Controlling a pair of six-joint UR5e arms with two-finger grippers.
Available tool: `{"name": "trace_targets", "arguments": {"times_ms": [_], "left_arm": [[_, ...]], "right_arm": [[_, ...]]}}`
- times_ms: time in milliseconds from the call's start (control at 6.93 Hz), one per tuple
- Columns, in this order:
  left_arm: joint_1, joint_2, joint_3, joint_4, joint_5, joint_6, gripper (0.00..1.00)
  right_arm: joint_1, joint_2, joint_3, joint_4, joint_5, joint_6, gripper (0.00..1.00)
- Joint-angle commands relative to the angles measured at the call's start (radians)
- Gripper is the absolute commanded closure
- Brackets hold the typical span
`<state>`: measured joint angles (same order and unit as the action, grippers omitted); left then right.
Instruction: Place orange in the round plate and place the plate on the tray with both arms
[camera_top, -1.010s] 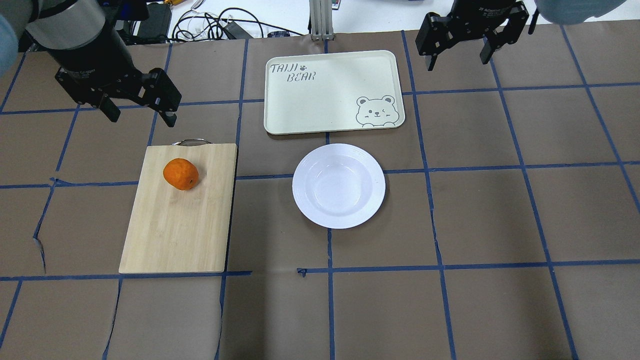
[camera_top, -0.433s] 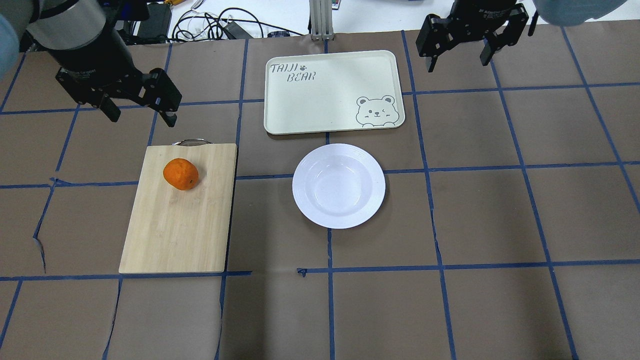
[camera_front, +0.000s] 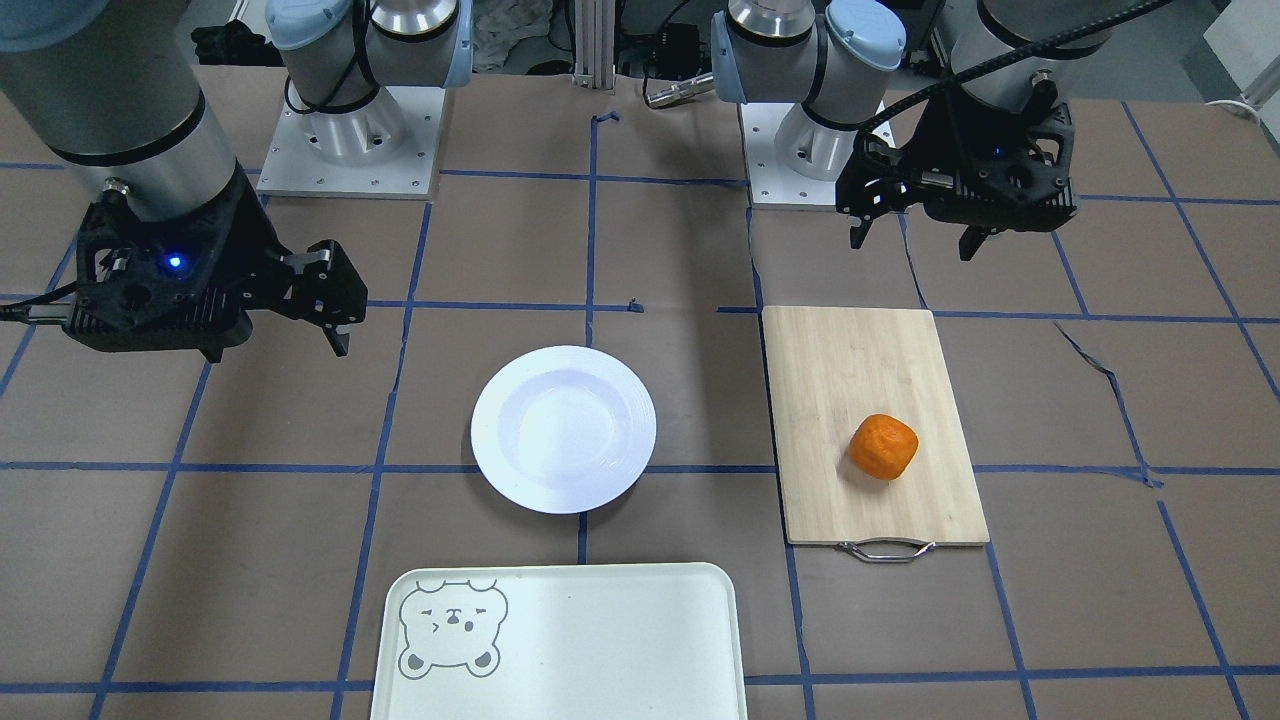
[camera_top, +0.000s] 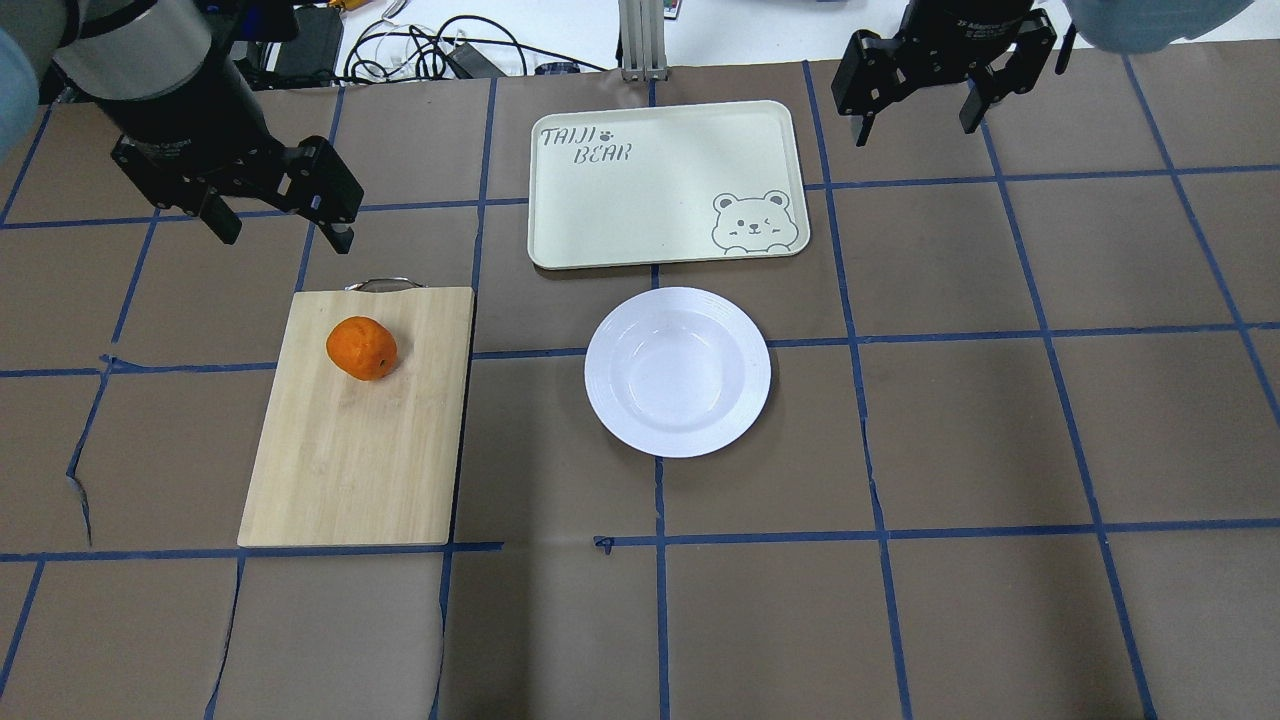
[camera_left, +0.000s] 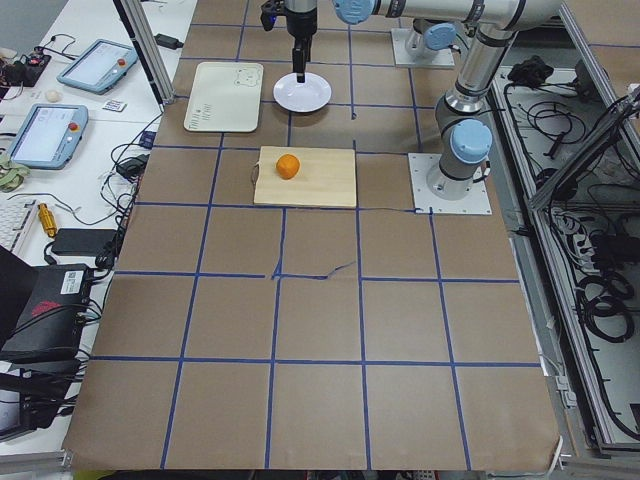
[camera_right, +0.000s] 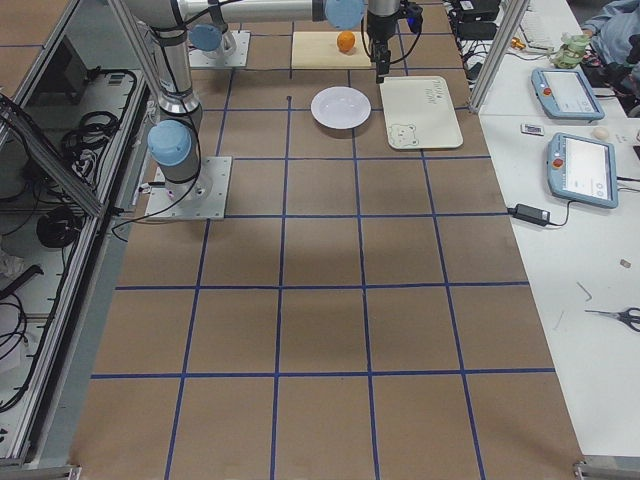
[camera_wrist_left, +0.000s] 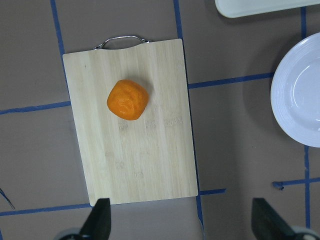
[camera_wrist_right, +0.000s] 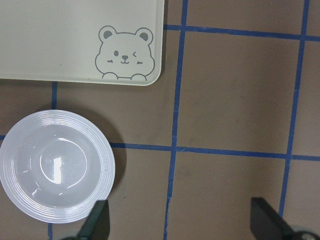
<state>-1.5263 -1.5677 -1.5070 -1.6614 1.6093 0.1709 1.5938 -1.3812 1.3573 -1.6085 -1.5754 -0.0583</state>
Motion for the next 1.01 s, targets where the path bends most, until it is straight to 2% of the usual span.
{"name": "trace_targets", "arguments": {"times_ms": [0,865], "left_arm": [[0.000,0.000,0.001,0.000,0.000,0.001,0.00],[-0.002,-0.005,-0.009,0.000,0.018,0.001,0.00]], "right_arm": [[0.000,-0.001,0.000,0.001,0.002,0.000,0.00],[0.000,0.001,0.000,0.002,0.003,0.000,0.00]]}}
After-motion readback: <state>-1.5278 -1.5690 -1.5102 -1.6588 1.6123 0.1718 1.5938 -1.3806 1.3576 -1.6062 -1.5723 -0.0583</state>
